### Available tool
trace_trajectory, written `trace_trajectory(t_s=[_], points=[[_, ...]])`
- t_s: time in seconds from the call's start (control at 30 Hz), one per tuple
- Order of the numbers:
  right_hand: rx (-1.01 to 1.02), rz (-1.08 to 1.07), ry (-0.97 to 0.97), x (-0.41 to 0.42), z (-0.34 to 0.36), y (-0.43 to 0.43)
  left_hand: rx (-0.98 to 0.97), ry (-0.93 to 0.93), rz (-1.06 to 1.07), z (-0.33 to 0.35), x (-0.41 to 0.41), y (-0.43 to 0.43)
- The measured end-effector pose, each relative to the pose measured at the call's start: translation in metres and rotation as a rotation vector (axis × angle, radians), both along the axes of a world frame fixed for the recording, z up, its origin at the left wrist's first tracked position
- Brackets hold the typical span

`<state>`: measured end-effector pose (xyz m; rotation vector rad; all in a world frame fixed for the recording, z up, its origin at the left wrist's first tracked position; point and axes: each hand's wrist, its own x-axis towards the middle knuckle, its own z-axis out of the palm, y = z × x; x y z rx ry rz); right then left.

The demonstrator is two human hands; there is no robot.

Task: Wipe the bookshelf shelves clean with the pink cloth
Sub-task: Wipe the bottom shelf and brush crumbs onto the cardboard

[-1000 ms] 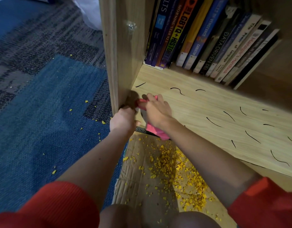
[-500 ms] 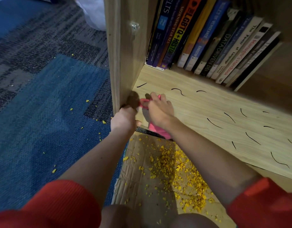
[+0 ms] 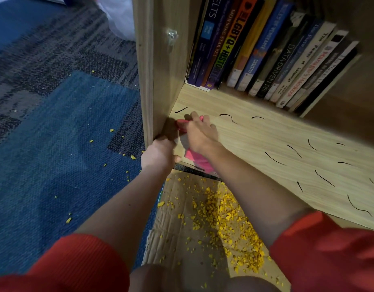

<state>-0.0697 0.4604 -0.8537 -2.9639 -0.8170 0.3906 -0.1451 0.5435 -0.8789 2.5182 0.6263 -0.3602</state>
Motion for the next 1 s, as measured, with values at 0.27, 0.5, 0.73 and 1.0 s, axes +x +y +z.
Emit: trace_trajectory(t_s=[0.27, 0.5, 0.73, 1.0], points=[[-0.031, 0.024, -0.02, -0.013, -0.002, -0.01, 0.006, -0.009, 0.004, -0.005, 0.001, 0.0], [-0.012, 0.04, 0.0, -0.014, -0.011, -0.007, 0.024, -0.026, 0.01, -0.007, 0.0, 0.001], [-0.002, -0.009, -0.023, -0.019, -0.005, -0.013, 0.012, -0.032, 0.009, -0.008, 0.0, 0.0], [0.029, -0.072, -0.008, -0.059, -0.014, -0.04, 0.024, -0.034, 0.003, -0.007, -0.002, 0.0]])
